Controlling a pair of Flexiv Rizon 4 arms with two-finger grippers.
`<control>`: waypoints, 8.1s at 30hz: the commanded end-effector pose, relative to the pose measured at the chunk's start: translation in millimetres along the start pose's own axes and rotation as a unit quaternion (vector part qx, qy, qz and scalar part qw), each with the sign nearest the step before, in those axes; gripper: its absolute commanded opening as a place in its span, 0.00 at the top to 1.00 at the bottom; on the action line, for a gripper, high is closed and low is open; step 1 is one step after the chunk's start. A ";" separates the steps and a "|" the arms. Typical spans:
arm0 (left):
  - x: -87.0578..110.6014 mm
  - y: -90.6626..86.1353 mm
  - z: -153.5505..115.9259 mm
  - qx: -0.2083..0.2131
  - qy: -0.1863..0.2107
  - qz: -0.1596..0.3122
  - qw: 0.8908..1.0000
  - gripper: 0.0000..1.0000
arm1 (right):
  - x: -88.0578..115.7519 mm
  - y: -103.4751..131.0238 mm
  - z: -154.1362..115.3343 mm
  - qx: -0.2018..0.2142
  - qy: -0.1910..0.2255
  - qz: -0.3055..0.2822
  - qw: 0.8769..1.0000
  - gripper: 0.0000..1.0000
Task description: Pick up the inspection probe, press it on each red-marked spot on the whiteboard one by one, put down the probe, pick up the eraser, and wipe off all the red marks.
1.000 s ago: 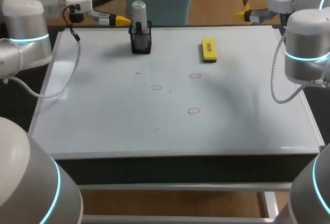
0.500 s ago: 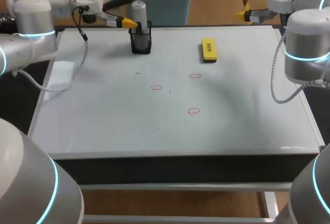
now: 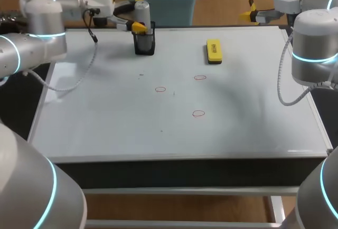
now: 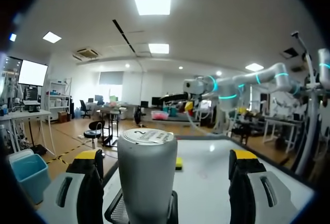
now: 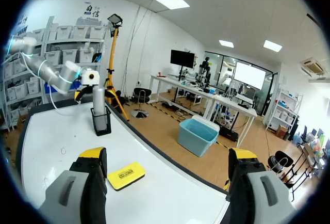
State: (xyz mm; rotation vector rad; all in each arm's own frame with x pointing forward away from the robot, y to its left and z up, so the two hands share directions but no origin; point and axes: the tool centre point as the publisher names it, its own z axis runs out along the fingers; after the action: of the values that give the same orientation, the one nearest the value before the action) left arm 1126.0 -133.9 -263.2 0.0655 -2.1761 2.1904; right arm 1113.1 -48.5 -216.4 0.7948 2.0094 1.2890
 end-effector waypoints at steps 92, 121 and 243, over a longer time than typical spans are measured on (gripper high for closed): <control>55.4 -95.4 -42.5 -0.009 -0.088 0.056 0.994 1.00 | -0.6 0.0 0.1 0.000 0.001 0.000 1.000 0.00; 94.4 -41.2 -116.8 0.017 -0.187 0.056 0.981 1.00 | -0.6 0.0 0.1 0.000 0.001 0.000 1.000 0.00; 92.1 -30.4 -143.3 0.010 -0.195 0.049 0.980 1.00 | 73.4 -95.5 99.6 0.176 0.483 -0.689 0.511 0.00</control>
State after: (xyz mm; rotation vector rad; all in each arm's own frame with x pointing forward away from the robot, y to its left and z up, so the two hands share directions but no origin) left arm 1037.0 11.2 -227.3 0.4337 -2.3942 2.4185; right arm 1134.7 32.8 -350.5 -1.6393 2.5393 0.1266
